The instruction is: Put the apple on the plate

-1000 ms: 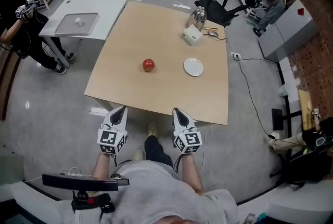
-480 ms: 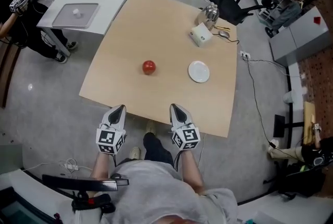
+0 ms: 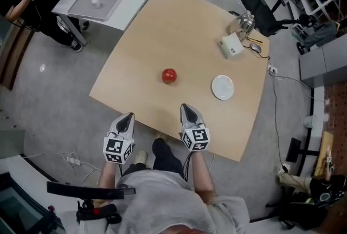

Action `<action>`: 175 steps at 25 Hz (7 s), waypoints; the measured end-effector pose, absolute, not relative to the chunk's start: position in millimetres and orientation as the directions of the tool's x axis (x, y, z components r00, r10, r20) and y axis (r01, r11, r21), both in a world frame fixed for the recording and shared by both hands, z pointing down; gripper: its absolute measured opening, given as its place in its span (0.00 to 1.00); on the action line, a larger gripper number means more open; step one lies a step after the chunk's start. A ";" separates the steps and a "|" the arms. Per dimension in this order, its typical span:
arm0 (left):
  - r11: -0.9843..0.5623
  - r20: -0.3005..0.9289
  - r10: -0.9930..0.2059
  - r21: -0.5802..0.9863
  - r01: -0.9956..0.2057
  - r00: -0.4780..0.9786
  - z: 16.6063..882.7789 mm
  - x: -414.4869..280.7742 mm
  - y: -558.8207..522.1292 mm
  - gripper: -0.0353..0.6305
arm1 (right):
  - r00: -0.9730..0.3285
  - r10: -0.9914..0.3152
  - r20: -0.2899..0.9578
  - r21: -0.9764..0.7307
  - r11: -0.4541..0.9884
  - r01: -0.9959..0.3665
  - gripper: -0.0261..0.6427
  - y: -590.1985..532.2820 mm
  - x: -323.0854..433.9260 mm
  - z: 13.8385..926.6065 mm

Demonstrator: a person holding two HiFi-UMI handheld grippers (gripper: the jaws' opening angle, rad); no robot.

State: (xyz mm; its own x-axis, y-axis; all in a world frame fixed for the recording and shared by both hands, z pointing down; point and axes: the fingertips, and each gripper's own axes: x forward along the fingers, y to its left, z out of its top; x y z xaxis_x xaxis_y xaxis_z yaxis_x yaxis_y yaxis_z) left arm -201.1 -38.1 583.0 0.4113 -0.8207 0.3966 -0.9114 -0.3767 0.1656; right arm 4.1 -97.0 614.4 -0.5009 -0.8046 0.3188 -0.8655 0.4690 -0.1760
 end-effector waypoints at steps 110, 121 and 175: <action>-0.621 0.451 -0.640 0.172 -0.765 0.621 596.7 -40.0 -137.4 0.08 | -0.184 -0.882 0.433 -0.168 0.122 -0.978 0.60 -189.5 199.8 668.5; -0.696 0.487 -0.543 0.195 -0.691 0.684 611.0 -0.4 -162.5 0.08 | -0.089 -0.874 0.478 -0.170 0.007 -0.985 0.60 -192.6 245.9 691.9; -0.705 0.528 -0.496 0.219 -0.674 0.690 635.2 28.2 -213.1 0.08 | -0.047 -0.827 0.561 -0.184 -0.070 -0.980 0.63 -236.3 282.4 736.9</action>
State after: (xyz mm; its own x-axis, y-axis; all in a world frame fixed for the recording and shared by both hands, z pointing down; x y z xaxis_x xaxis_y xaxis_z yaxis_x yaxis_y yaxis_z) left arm 28.2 -213.1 635.2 0.6898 -0.4959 0.5275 -0.6745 -0.7050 0.2192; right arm 282.4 -236.3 736.9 -0.0466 -0.8265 0.5610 -0.9804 -0.0698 -0.1842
